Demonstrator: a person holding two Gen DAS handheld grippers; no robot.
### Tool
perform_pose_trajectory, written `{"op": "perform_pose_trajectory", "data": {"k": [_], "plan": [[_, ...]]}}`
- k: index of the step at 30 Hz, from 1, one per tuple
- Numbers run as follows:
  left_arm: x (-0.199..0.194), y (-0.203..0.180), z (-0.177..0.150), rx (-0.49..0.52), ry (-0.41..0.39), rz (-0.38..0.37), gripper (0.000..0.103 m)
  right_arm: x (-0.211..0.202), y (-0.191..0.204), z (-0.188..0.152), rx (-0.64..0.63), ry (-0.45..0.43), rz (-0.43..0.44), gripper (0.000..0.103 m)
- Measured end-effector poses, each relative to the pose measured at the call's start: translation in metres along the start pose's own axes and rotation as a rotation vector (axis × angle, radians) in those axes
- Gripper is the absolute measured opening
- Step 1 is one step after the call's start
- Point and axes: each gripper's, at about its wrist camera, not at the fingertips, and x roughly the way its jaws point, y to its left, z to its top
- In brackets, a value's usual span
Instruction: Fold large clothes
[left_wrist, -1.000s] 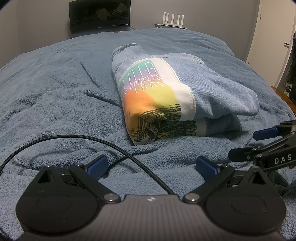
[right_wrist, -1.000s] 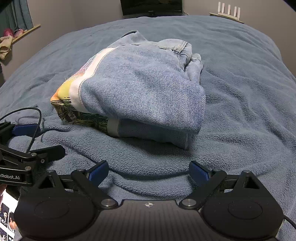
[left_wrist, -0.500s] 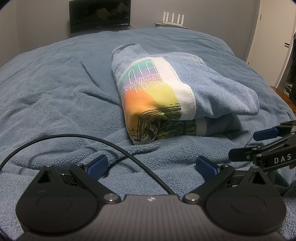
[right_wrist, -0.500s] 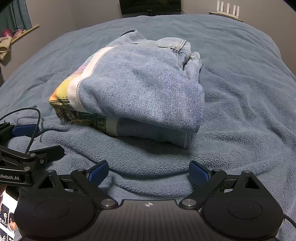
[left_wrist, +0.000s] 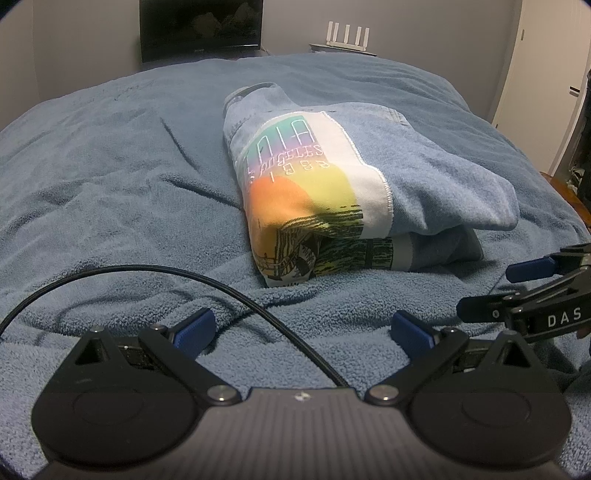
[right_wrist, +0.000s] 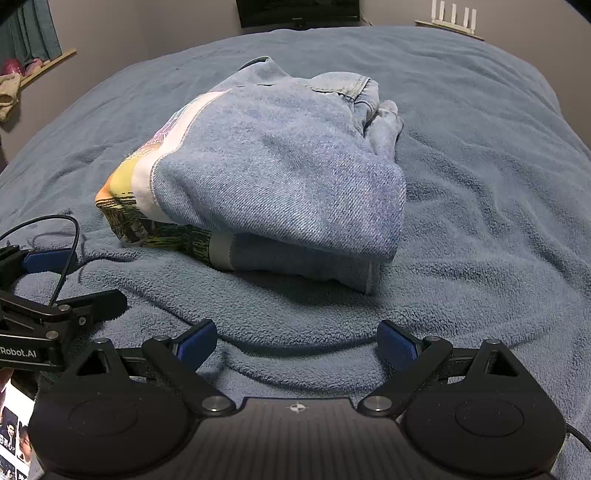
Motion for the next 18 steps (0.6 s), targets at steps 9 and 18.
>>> {"op": "perform_pose_trajectory", "data": {"k": [9, 18], "plan": [[0.0004, 0.0001, 0.0004, 0.0, 0.002, 0.001, 0.102, 0.0003, -0.0009, 0.0004, 0.004, 0.005, 0.0, 0.095], [0.0006, 0.0002, 0.0007, -0.002, 0.003, 0.0, 0.102, 0.0011, -0.0017, 0.0001, 0.004, 0.008, 0.0, 0.095]]}}
